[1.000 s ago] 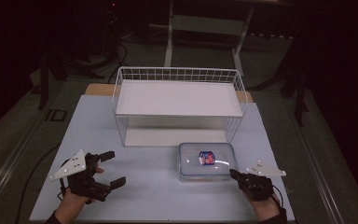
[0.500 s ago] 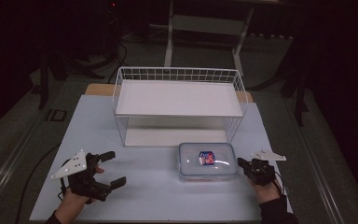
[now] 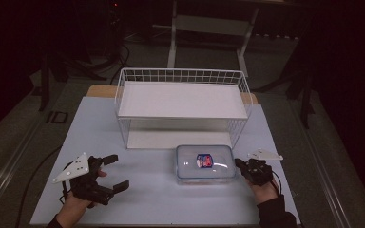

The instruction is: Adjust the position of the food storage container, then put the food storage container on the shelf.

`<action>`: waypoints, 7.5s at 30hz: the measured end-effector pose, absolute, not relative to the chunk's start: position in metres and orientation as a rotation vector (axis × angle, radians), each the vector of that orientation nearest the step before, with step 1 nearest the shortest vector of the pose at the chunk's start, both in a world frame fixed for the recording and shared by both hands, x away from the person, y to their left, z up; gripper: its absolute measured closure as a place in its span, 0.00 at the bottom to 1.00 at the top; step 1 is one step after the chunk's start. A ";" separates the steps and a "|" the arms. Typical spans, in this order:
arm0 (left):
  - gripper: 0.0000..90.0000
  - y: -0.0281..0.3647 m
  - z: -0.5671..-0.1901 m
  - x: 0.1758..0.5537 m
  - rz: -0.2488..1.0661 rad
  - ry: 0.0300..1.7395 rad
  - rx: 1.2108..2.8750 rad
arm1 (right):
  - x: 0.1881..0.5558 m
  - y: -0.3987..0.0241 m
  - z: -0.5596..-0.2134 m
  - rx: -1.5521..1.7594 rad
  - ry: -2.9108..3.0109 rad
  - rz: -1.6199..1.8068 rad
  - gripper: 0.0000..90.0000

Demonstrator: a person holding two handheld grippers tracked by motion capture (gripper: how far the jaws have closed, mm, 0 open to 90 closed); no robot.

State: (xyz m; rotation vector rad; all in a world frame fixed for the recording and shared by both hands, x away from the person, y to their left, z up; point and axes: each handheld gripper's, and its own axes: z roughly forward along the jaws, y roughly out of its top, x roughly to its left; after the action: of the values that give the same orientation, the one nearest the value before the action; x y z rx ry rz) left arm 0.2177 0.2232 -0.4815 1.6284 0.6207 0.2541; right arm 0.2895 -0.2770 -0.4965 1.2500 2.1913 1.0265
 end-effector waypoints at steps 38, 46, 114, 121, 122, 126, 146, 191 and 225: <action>0.00 0.219 -0.482 0.219 0.254 0.633 1.652 | 0.294 -0.215 -0.492 1.113 2.334 1.113 1.00; 0.00 0.214 -0.481 0.225 0.271 0.702 1.643 | 0.290 -0.223 -0.487 1.125 2.289 1.158 1.00; 0.49 0.164 -0.534 0.317 -0.546 1.281 1.624 | 0.288 -0.235 -0.481 1.248 2.426 1.508 0.21; 0.54 0.168 -0.531 0.313 -0.540 1.234 1.634 | 0.292 -0.232 -0.488 1.312 2.453 1.512 0.23; 0.55 0.168 -0.530 0.312 -0.536 1.227 1.637 | 0.292 -0.231 -0.489 1.313 2.459 1.506 0.24; 0.58 0.169 -0.528 0.309 -0.528 1.201 1.650 | 0.294 -0.231 -0.491 1.337 2.461 1.499 0.25; 0.63 0.172 -0.522 0.301 -0.499 1.097 1.712 | 0.308 -0.242 -0.503 1.443 2.579 1.595 0.53; 0.64 0.164 -0.509 0.292 -0.383 1.073 1.761 | 0.309 -0.245 -0.496 1.521 2.583 1.614 0.58; 0.63 0.165 -0.487 0.328 -0.199 1.060 1.672 | 0.353 -0.240 -0.474 1.420 2.468 1.681 0.57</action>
State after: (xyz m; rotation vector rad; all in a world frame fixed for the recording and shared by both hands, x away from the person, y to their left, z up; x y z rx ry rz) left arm 0.3279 0.1648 -0.4869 1.6716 1.0600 -0.1992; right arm 0.3528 -0.2405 -0.4738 1.4199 2.4680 1.6812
